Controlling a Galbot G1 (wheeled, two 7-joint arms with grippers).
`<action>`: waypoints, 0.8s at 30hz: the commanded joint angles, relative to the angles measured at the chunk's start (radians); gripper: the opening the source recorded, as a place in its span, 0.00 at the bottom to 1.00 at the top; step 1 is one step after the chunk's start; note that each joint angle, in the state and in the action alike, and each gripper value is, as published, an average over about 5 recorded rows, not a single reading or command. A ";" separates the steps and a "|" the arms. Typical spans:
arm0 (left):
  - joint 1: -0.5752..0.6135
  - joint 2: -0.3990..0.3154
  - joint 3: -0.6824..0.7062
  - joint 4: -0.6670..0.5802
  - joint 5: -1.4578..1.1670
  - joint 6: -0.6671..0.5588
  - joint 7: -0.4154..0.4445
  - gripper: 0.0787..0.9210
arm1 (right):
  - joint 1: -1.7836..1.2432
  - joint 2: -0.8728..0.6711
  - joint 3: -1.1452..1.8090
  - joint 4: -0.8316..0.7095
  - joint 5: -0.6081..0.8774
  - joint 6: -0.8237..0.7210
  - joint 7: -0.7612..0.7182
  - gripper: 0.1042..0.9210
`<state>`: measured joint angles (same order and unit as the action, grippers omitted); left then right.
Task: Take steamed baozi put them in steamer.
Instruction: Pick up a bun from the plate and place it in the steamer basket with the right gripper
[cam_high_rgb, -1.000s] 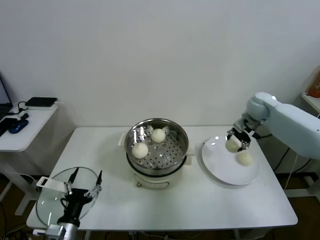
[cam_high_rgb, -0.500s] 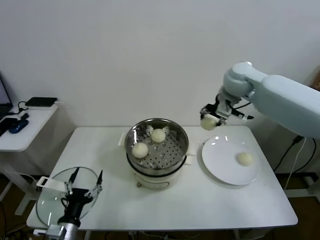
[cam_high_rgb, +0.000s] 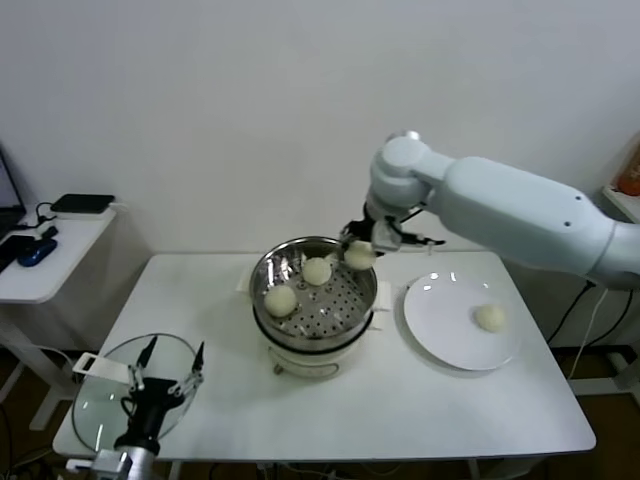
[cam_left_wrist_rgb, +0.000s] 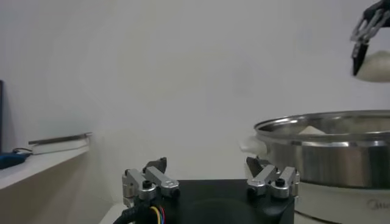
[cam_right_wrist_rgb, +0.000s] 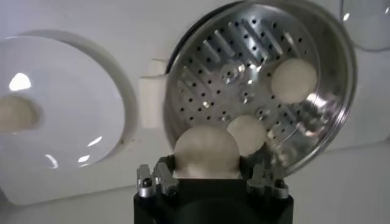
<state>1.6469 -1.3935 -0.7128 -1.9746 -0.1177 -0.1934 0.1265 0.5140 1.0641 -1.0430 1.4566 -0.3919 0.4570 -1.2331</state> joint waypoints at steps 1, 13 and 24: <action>-0.002 0.002 0.002 0.009 0.006 0.002 -0.001 0.88 | -0.080 0.167 -0.007 0.000 -0.036 -0.014 0.001 0.71; -0.009 0.003 0.008 0.016 0.010 0.009 -0.001 0.88 | -0.115 0.167 -0.042 -0.001 -0.054 -0.003 -0.001 0.72; -0.009 0.004 0.005 0.019 0.009 0.011 -0.001 0.88 | -0.132 0.156 -0.054 0.004 -0.073 0.029 -0.004 0.72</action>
<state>1.6393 -1.3895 -0.7068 -1.9540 -0.1090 -0.1848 0.1255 0.3964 1.2065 -1.0865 1.4578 -0.4526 0.4690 -1.2356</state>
